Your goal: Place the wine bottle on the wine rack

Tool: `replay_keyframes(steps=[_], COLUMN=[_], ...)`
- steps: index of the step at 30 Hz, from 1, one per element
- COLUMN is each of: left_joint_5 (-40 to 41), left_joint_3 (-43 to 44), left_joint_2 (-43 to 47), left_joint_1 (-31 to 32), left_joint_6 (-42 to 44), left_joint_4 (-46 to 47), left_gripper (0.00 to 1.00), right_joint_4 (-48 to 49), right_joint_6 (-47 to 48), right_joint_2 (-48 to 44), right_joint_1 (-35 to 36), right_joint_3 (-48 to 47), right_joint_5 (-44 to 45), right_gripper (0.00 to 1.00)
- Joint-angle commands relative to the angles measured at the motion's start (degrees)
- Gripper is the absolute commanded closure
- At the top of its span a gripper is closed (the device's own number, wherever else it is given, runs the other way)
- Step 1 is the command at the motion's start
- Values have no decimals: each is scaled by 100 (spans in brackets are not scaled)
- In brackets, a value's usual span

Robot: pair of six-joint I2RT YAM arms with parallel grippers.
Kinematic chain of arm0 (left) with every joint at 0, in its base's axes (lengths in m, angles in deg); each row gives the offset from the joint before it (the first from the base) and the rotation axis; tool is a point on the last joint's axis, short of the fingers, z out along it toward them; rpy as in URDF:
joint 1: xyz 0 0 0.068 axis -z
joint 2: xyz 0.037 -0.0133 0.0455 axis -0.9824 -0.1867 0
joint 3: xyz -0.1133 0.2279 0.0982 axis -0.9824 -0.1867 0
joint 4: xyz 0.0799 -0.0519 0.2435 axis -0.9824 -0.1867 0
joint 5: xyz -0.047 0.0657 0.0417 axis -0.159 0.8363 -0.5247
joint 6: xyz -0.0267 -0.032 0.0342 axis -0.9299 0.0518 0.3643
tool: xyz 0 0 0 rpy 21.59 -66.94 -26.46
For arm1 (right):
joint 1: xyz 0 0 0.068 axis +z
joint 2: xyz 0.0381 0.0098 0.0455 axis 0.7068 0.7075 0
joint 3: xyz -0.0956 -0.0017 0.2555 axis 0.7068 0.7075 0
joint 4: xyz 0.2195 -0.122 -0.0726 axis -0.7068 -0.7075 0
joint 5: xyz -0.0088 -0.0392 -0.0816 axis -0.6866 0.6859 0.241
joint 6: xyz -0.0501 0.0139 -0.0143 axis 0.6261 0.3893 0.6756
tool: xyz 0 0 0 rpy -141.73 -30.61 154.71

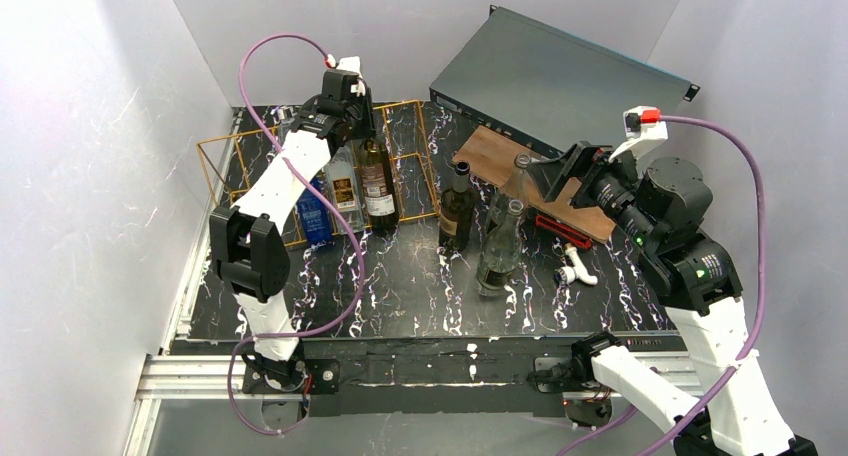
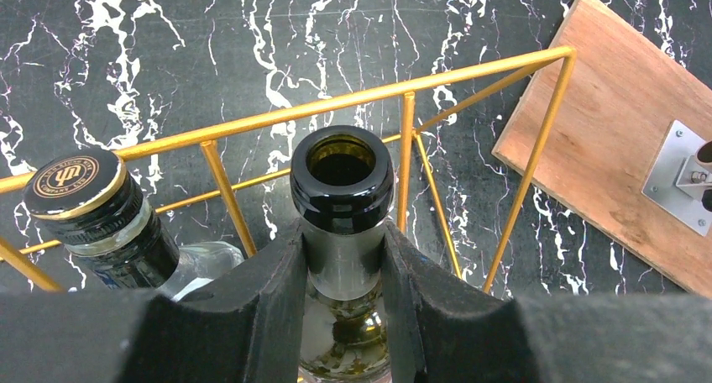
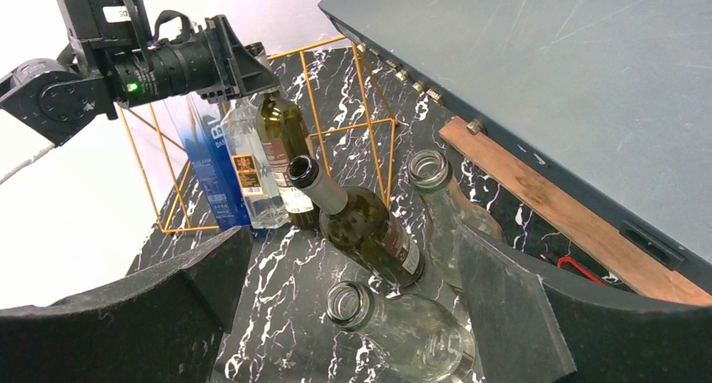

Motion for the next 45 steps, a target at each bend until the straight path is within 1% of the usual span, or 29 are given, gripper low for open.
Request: replay_keyframes(steps=[1,3,6,10,19,27,29,34,36,38,41,43,45], left_joint_5=[138,152,147,113,-11,-233,-356,-966,-1254,-1610,-2048,-2234,-2163], left_joint_3=[51,51,69,59,-8,-261,-555,-1768,-1941,-1982,-2130,-2289,-2464], left_joint_2=[-104,-109,-103,-101,154,822,1159,2098,2287,2401,2594,2757,2932], left_joint_1=[-52,-62,-83,-103,-121,-118,-117,-91,-5,141,496,874,1374], left_joint_6=[81,29,-46,-75,-190,-220,-174,11,238,467,971,1409,1908], left_joint_4=[-520,-514,-512,-504,-501,-419,-199,1134,1421,1517,1711,1830,1884], left_gripper=[77,73,63,55,53,48,46,37,36,34,28,27,26], right_joint_4=[183,191,191,185,145,133,146,172,168,162,164,171,181], right_joint_6=[60,60,60,66,87,85,66,4,-21,-18,-24,-18,-27], right_joint_2=[-37,-33,-32,-36,-35,-44,-44,-45,-51,-58,-62,-69,-82], right_joint_1=[-10,-9,-8,-12,-7,-11,-14,-13,-14,-7,-12,-10,-10], right_joint_3=[-3,-3,-3,-14,-64,-64,-56,-38,-30,-38,-53,-43,-18], right_joint_5=[133,121,120,121,144,136,112,77,73,74,83,89,75], right_gripper=[0,0,0,0,0,0,0,0,0,0,0,0,0])
